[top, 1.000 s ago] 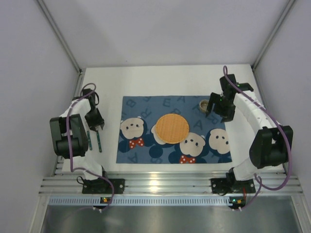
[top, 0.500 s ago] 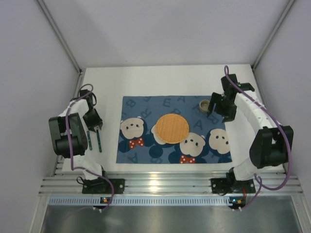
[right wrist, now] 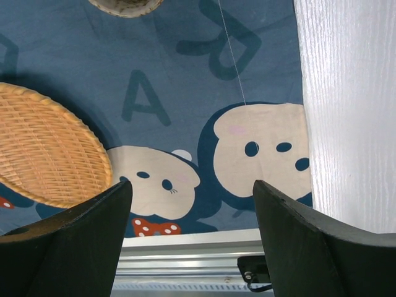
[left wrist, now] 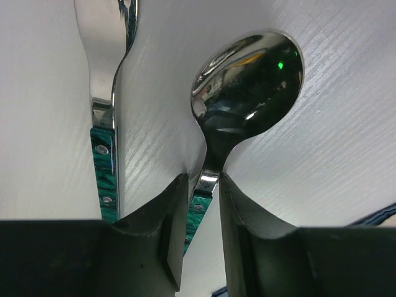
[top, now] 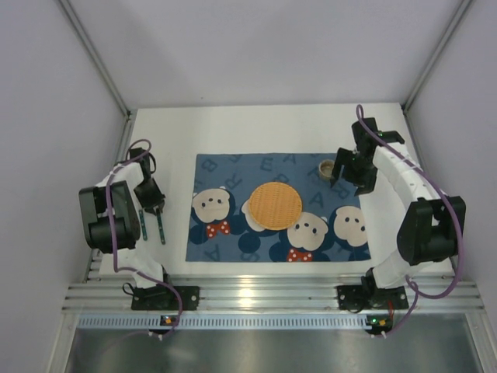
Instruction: Set the dinner table for one person
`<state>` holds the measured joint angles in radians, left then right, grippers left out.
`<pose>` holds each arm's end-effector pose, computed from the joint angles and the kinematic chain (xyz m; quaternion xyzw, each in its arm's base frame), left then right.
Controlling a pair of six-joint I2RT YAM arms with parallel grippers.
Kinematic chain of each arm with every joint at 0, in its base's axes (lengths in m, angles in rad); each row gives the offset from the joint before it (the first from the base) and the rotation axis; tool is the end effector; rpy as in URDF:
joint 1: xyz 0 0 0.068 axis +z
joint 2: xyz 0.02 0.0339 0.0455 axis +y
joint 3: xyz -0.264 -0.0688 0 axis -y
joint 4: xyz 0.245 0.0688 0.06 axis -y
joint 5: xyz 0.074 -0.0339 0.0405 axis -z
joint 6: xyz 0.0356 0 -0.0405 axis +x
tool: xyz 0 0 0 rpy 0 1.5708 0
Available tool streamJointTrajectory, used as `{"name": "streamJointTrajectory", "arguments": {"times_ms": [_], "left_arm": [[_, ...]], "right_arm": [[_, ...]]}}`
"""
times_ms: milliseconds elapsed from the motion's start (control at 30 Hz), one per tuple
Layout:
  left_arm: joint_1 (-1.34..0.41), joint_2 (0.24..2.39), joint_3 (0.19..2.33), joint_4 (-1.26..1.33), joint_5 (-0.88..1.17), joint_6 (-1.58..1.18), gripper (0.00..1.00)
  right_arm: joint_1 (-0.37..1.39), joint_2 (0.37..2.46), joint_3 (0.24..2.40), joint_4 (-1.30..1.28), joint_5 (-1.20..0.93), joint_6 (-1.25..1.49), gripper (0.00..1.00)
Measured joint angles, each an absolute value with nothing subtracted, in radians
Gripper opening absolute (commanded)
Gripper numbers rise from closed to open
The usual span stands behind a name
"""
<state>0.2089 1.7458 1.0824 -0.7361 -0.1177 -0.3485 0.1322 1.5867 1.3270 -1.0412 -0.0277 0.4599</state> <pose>0.3069 0.0693 0.1621 -0.2785 0.9548 0.0525 0.0893 0.3028 0.0413 0.2669 0.1598 0.9778 0.0524 0.1247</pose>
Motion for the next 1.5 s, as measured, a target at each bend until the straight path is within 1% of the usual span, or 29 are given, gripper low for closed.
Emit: {"name": "streamJointTrajectory", "arguments": {"times_ms": [133,233,367,500,633,733,933,1033,1133,1267,1400,1433,1467,1500], "left_arm": [[0.208,1.747,1.079,-0.726,-0.101,-0.355,0.0],[0.209,1.753,1.086,-0.73,-0.09,-0.355,0.0],[0.207,1.773,1.126,-0.746,-0.052,-0.375,0.0],[0.152,1.827,1.273,-0.785,-0.013,-0.417,0.0],[0.031,1.883,1.545,-0.828,0.001,-0.46,0.0],[-0.095,1.932,1.765,-0.839,0.032,-0.505,0.0],[-0.355,2.083,2.069,-0.863,0.143,-0.607,0.0],[-0.464,2.189,2.194,-0.887,0.208,-0.654,0.0],[-0.53,2.242,2.233,-0.89,0.272,-0.691,0.0],[-0.567,2.252,2.234,-0.892,0.336,-0.732,0.0],[-0.574,2.252,2.239,-0.879,0.355,-0.743,0.0],[-0.576,2.252,2.238,-0.876,0.355,-0.745,0.0],[-0.577,2.25,2.235,-0.874,0.356,-0.747,0.0],[-0.577,2.247,2.23,-0.871,0.356,-0.749,0.0]], "right_arm": [[0.132,1.587,1.33,-1.041,-0.028,0.455,0.79],[0.132,1.587,1.331,-1.042,-0.028,0.452,0.76],[0.153,1.588,1.388,-1.071,0.011,0.429,0.78],[0.222,1.593,1.509,-1.074,0.007,0.394,0.79],[0.278,1.597,1.578,-1.04,-0.128,0.385,0.81],[0.305,1.606,1.573,-0.978,-0.295,0.394,0.81],[0.339,1.615,1.434,-0.793,-0.555,0.439,0.8],[0.347,1.617,1.377,-0.731,-0.627,0.458,0.77],[0.347,1.619,1.352,-0.668,-0.662,0.483,0.76],[0.347,1.62,1.321,-0.597,-0.68,0.508,0.7],[0.347,1.634,1.288,-0.56,-0.67,0.52,0.69],[0.347,1.636,1.277,-0.557,-0.662,0.521,0.67],[0.347,1.636,1.269,-0.556,-0.654,0.521,0.6],[0.347,1.637,1.262,-0.555,-0.649,0.519,0.56]]}}
